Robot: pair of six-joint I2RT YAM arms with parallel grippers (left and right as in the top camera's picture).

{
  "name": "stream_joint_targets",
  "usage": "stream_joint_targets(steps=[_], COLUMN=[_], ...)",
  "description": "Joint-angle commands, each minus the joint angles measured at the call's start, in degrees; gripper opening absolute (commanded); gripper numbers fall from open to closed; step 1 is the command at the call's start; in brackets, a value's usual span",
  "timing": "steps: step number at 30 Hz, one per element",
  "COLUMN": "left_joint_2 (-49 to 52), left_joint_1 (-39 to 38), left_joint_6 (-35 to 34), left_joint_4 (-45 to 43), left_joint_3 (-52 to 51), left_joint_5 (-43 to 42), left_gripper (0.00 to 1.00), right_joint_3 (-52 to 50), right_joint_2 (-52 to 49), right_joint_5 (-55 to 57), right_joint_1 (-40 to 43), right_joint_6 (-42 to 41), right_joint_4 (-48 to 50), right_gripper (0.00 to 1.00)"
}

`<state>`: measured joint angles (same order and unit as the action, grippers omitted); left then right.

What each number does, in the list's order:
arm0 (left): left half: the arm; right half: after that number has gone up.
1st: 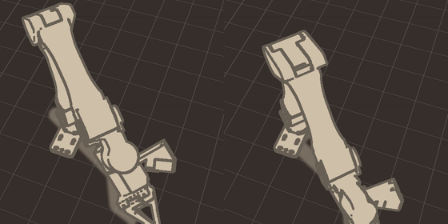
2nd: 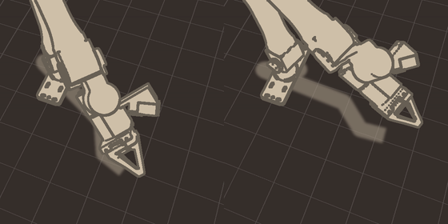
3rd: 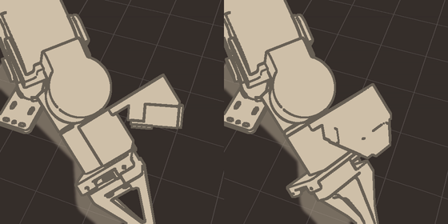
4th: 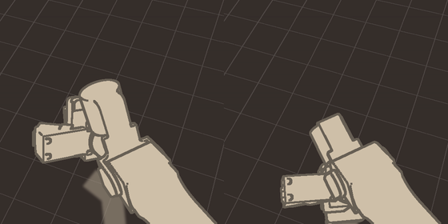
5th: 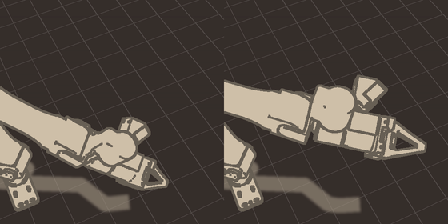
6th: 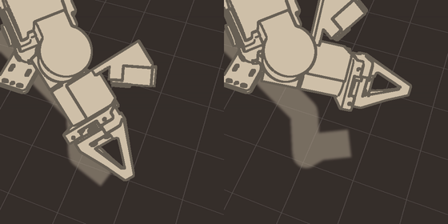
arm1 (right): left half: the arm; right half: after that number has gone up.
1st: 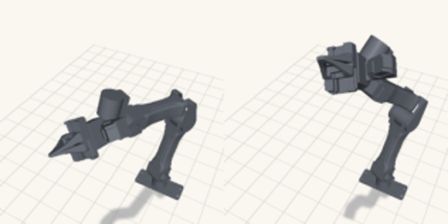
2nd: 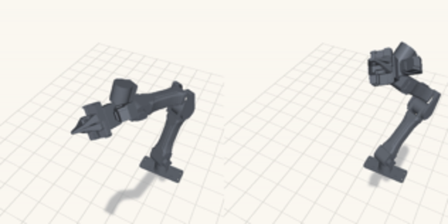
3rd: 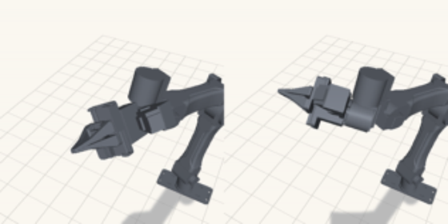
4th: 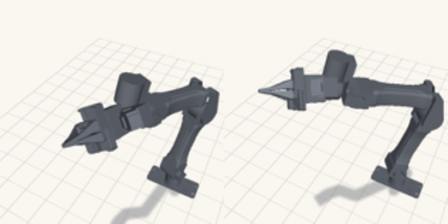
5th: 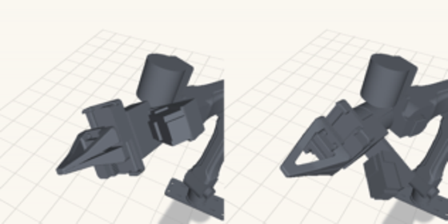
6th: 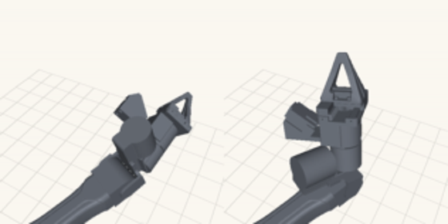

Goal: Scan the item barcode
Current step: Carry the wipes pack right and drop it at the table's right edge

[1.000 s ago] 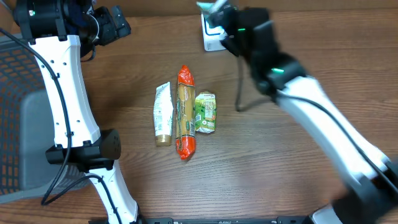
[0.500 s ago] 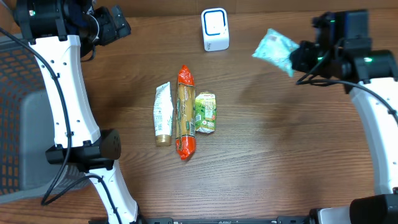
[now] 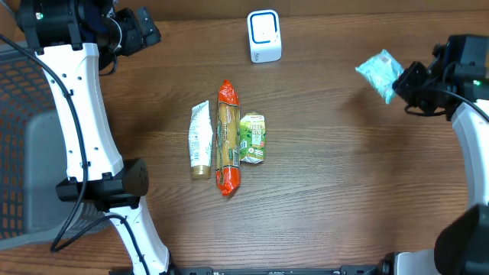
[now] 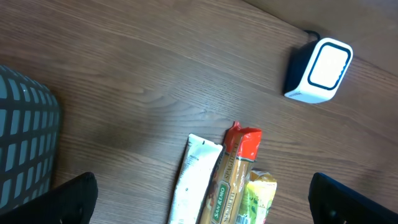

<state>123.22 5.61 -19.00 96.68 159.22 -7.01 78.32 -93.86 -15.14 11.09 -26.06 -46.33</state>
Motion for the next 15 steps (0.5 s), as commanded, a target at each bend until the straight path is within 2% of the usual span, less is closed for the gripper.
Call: stream_joint_targets(steps=[1, 15], left_joint_2=[-1.49, -1.49], left_joint_1=[-0.39, -0.37], left_joint_6=[1.22, 1.22], left_joint_4=[0.11, 0.11], left_joint_3=[-0.07, -0.07], left_joint_5=[0.37, 0.37], left_gripper=[1.0, 1.0], right_joint_3=[-2.4, -3.13], right_joint_2=[-2.25, -12.31], right_joint_5=[0.42, 13.94], right_joint_1=[1.22, 1.79], right_joint_6=[-4.11, -7.41], right_joint_4=[1.6, -0.94], right_gripper=[0.04, 0.04])
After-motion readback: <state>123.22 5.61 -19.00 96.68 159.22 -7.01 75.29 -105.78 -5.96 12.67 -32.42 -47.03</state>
